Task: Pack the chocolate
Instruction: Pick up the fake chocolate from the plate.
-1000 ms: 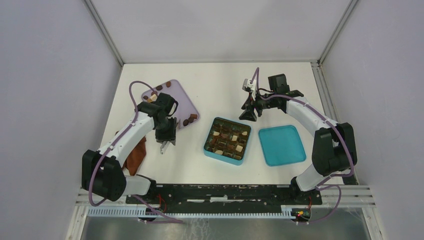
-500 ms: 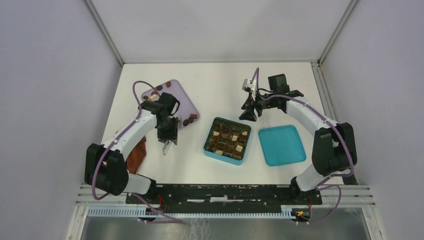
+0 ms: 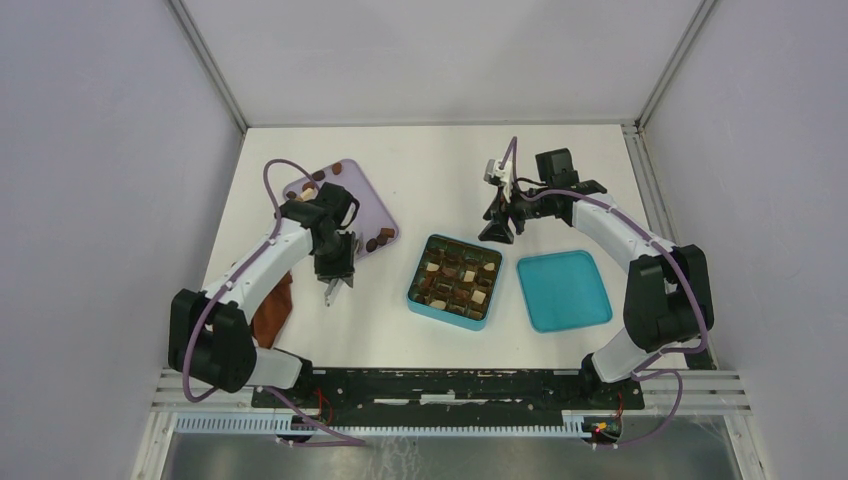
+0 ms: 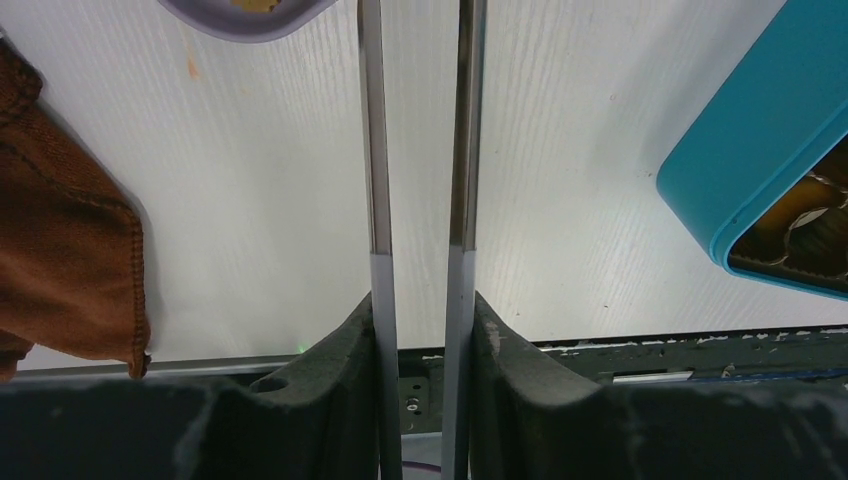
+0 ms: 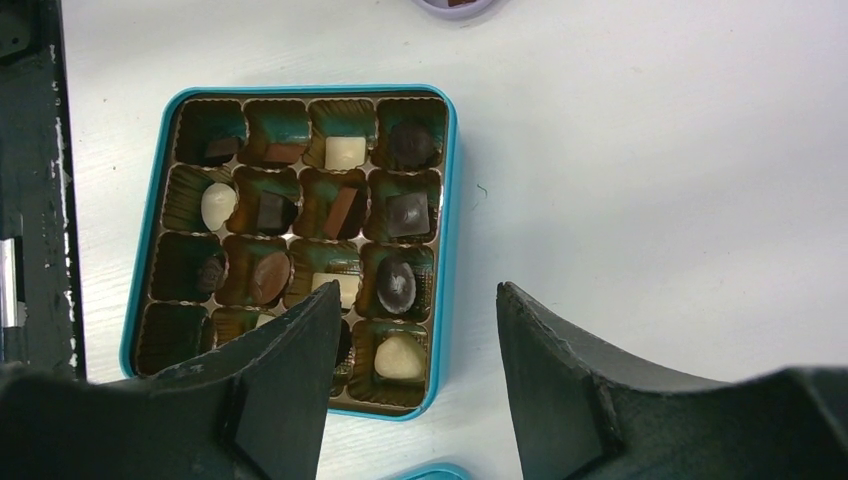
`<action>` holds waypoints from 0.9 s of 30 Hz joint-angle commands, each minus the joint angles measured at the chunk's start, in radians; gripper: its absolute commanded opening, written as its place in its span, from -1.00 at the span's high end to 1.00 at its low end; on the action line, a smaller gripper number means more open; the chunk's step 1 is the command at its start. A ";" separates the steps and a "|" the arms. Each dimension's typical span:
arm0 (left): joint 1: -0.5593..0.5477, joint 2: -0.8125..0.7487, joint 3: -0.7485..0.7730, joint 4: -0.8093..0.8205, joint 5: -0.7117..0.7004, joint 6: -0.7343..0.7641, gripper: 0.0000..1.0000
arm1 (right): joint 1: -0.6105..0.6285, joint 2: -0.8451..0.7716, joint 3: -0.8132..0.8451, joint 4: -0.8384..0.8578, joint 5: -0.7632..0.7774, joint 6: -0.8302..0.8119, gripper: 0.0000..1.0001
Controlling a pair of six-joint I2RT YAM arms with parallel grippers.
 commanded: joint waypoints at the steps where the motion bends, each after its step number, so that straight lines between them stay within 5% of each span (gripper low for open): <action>1: 0.003 -0.063 0.055 -0.001 -0.038 0.019 0.96 | 0.025 0.016 0.012 -0.010 0.044 -0.053 -0.29; 15: 0.003 -0.274 -0.023 0.009 -0.034 -0.044 0.96 | 0.182 0.110 0.005 0.057 0.384 -0.046 -0.38; 27: -0.001 -0.422 -0.070 0.083 0.222 -0.072 0.96 | 0.199 0.176 0.012 0.054 0.461 -0.063 -0.20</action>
